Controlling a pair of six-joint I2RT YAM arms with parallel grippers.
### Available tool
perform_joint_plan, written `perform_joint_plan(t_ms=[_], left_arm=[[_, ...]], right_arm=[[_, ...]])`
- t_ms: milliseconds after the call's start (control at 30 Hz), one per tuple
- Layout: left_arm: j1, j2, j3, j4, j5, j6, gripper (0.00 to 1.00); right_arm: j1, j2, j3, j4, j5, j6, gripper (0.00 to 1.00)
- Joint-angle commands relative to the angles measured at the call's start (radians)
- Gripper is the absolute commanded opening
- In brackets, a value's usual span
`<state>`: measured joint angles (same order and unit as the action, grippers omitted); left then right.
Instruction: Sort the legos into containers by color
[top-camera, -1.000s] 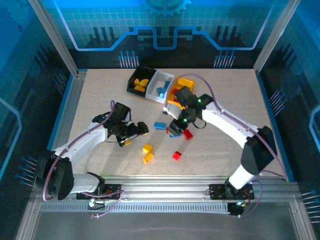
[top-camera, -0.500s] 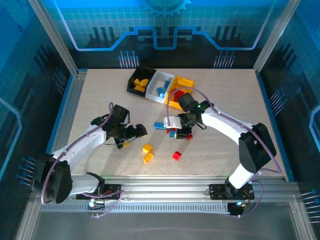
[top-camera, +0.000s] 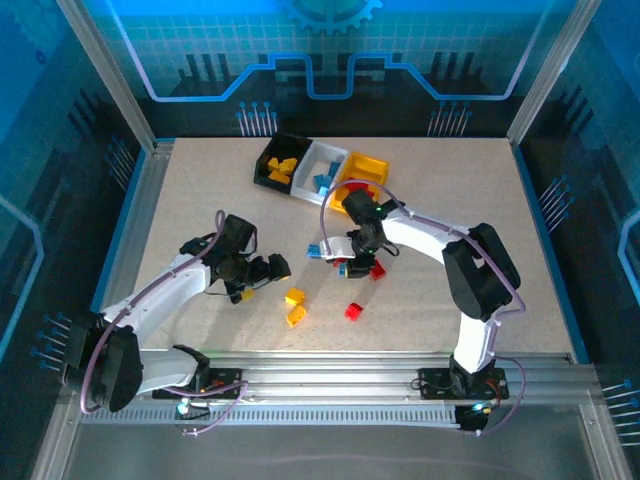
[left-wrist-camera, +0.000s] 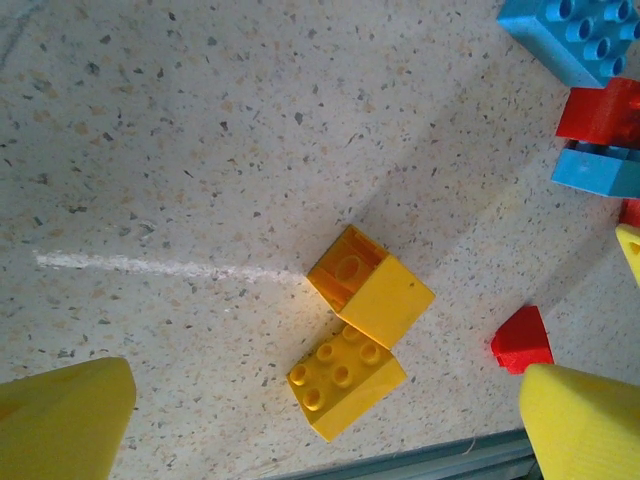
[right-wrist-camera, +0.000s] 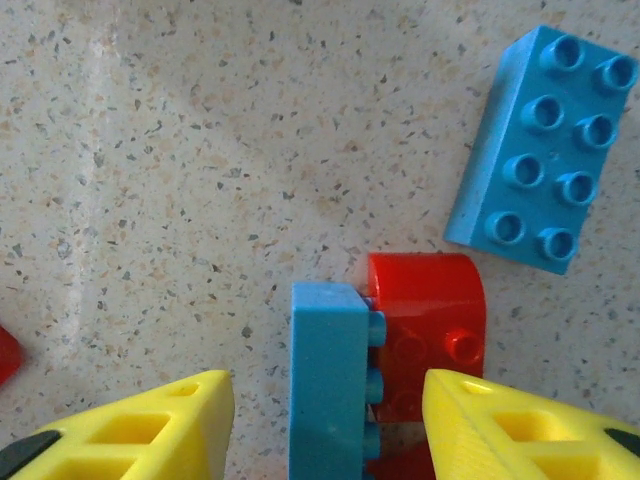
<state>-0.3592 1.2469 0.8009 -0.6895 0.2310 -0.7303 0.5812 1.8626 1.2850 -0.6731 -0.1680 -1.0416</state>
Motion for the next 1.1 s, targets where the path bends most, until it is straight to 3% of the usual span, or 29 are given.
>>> perform_joint_plan(t_ms=[0, 200, 400, 567, 667, 867, 1000, 1067], left_arm=[[0.018, -0.011, 0.004, -0.033, -0.007, 0.027, 0.99], [0.037, 0.0, 0.005, -0.034, 0.004, 0.038, 0.99], [0.047, 0.011, 0.006, -0.038, 0.009, 0.049, 0.99], [0.052, 0.024, 0.011, -0.037, 0.013, 0.052, 0.99], [0.054, 0.036, 0.018, -0.033, 0.014, 0.052, 0.99], [0.055, 0.061, 0.034, -0.024, 0.02, 0.055, 0.99], [0.055, 0.082, 0.041, -0.012, 0.027, 0.053, 0.99], [0.054, 0.093, 0.044, -0.003, 0.033, 0.051, 0.99]], right_arm=[[-0.009, 0.017, 0.023, -0.033, -0.018, -0.02, 0.53], [-0.005, 0.044, 0.011, -0.039, -0.013, 0.011, 0.46], [-0.003, 0.05, 0.01, -0.035, 0.0, 0.03, 0.29], [-0.001, 0.013, 0.012, -0.03, -0.014, 0.037, 0.09], [-0.004, -0.015, 0.01, -0.029, -0.026, 0.038, 0.04], [-0.003, -0.062, 0.03, -0.069, -0.052, 0.071, 0.11], [0.006, -0.089, 0.031, -0.144, -0.098, 0.115, 0.42], [0.022, -0.089, 0.028, -0.178, -0.084, 0.164, 0.49]])
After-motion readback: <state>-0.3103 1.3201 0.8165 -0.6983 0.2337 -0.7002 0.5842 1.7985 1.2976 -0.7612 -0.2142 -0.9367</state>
